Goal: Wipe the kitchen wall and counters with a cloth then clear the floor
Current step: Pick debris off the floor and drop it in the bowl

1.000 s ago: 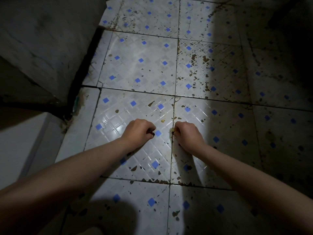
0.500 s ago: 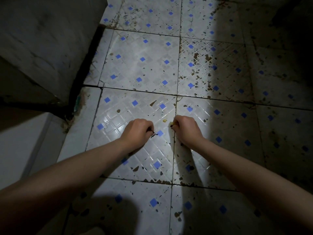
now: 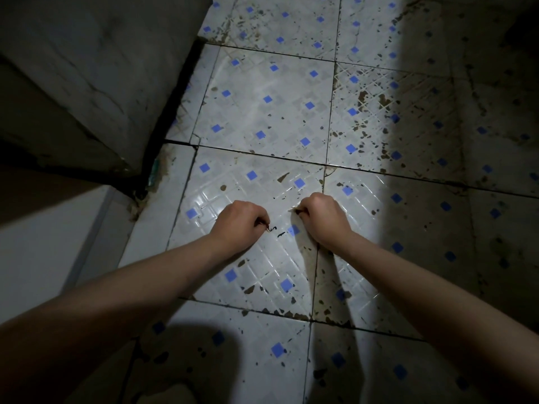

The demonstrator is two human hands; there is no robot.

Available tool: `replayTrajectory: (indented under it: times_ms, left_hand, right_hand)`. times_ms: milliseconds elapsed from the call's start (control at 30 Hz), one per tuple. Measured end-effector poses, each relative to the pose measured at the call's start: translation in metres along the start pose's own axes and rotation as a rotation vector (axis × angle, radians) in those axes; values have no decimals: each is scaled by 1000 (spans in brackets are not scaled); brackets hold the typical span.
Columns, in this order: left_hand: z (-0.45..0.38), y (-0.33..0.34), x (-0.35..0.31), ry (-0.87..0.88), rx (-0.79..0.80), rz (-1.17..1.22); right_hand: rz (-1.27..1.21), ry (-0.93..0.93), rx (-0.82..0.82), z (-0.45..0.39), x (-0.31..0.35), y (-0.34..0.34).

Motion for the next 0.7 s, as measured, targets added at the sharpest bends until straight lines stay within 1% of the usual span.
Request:
replayTrajectory:
  times_ms: [300, 700]
  left_hand:
    - [0, 7, -11, 16, 82, 0]
    - [1, 17, -19, 1, 92, -31]
  right_hand:
    - [23, 46, -23, 1, -7, 0]
    - [-87, 83, 54, 3, -9, -6]
Point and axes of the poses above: each hand's wrist, its own z-axis away from the middle knuckle, its own y-axis out of the palm, x = y × z, the point moved 1 cm from there along -z, towards the middle knuckle, and after that the axes turned 1 degree about x, right-handed, at the moved point
